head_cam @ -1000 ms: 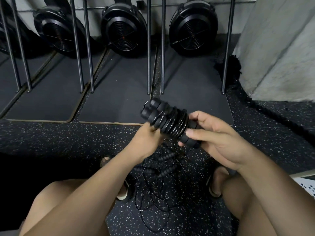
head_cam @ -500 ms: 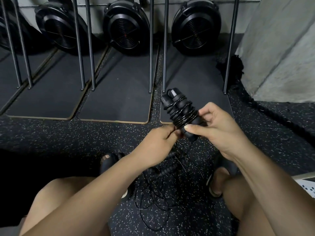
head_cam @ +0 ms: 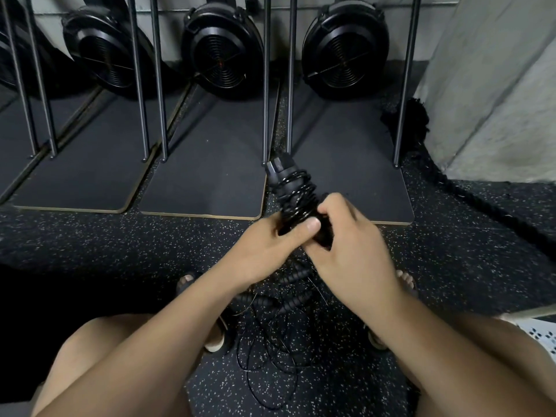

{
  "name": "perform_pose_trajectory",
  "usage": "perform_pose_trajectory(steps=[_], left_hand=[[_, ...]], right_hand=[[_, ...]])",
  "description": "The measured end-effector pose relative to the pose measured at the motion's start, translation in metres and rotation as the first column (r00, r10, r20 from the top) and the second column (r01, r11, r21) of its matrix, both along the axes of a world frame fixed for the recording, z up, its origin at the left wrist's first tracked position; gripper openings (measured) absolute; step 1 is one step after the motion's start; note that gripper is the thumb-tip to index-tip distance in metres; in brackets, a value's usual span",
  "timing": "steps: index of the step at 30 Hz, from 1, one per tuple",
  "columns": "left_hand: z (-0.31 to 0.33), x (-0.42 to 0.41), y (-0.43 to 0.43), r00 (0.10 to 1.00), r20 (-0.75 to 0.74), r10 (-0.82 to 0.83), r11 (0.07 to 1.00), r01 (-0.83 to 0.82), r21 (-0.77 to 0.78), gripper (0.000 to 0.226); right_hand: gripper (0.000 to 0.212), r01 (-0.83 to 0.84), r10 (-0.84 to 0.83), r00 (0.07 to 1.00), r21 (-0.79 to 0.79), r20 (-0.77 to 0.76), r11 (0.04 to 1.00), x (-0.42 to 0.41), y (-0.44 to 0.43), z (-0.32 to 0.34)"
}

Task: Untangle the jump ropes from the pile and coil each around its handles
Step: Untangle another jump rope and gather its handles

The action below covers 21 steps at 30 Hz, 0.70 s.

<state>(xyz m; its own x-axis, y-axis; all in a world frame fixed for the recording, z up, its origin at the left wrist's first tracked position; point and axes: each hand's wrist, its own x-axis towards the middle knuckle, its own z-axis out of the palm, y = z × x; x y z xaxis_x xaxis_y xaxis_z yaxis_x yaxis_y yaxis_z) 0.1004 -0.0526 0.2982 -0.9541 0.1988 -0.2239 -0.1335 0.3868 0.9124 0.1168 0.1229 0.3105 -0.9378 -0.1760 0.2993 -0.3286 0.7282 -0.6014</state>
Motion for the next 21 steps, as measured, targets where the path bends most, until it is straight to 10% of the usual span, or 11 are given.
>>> perform_pose_trajectory(steps=[7,11,16,21], left_hand=[[0.0,-0.001,-0.002,0.979,0.165,0.12,0.967,-0.153,0.202,0.067],[-0.002,0.005,0.001,0.968,0.242,-0.067,0.944,-0.017,0.33,0.065],[0.001,0.009,0.002,0.936,0.253,-0.243,0.9,0.121,0.418,0.057],[0.007,0.008,-0.001,0.944,0.176,-0.281,0.936,0.228,0.267,0.066]], right_hand=[[0.01,-0.029,0.201,0.942,-0.531,0.27,0.847,-0.012,0.012,0.0],[0.05,0.113,0.413,0.787,-0.766,0.457,0.632,-0.028,0.029,-0.003],[0.054,0.069,0.65,0.559,-0.81,0.515,0.583,-0.028,0.039,-0.004],[0.056,0.092,0.596,0.662,-0.838,0.455,0.538,-0.03,0.035,-0.009]])
